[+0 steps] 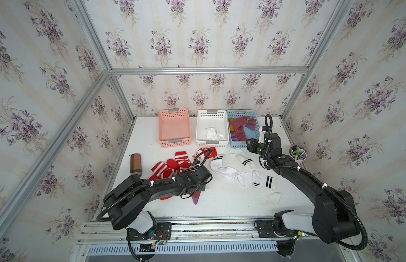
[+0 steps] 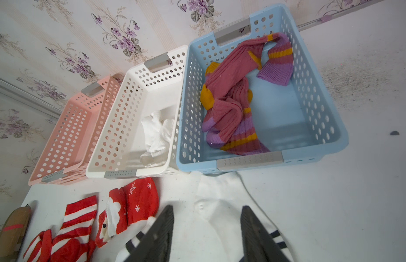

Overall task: Sort the socks into the basket by color
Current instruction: Pick up the sock at the center of the board.

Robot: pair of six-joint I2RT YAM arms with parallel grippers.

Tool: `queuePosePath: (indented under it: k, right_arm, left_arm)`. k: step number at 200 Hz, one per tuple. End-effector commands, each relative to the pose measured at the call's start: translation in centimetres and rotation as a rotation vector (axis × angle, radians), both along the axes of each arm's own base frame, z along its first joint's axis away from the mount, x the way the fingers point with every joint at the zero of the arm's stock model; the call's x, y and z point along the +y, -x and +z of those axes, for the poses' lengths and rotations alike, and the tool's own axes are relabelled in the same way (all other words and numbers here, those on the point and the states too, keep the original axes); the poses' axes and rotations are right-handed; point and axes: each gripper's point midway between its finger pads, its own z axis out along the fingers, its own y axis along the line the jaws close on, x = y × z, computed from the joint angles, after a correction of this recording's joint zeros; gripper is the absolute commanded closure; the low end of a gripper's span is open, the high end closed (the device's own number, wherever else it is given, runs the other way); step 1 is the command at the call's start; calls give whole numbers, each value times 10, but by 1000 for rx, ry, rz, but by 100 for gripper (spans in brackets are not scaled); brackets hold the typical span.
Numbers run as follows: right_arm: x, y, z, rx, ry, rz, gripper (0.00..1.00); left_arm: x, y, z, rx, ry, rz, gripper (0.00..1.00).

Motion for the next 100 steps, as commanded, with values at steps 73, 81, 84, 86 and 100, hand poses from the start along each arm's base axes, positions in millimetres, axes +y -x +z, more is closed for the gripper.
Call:
queuePosePath:
  k: [73,81,84,86,100]
  right_arm:
    - [-7,1,6,-25,4,-38,50]
    - [-7,2,7,-30,4,-37,50]
    - [-7,3,8,-31,5,-37,50]
    - [-7,3,8,-32,5,-37,50]
    - [-7,4,11,-44,9,-31,50]
  left_arm:
    - [-32,-13,39,-34,36,-87,81]
    - [-36,-15,47,-37,31,-107,82]
    - [-38,-16,50,-39,32,-114,82]
    - [-40,-17,53,-41,33,-120,82]
    - [-49,-21,66,-49,40,-155,83]
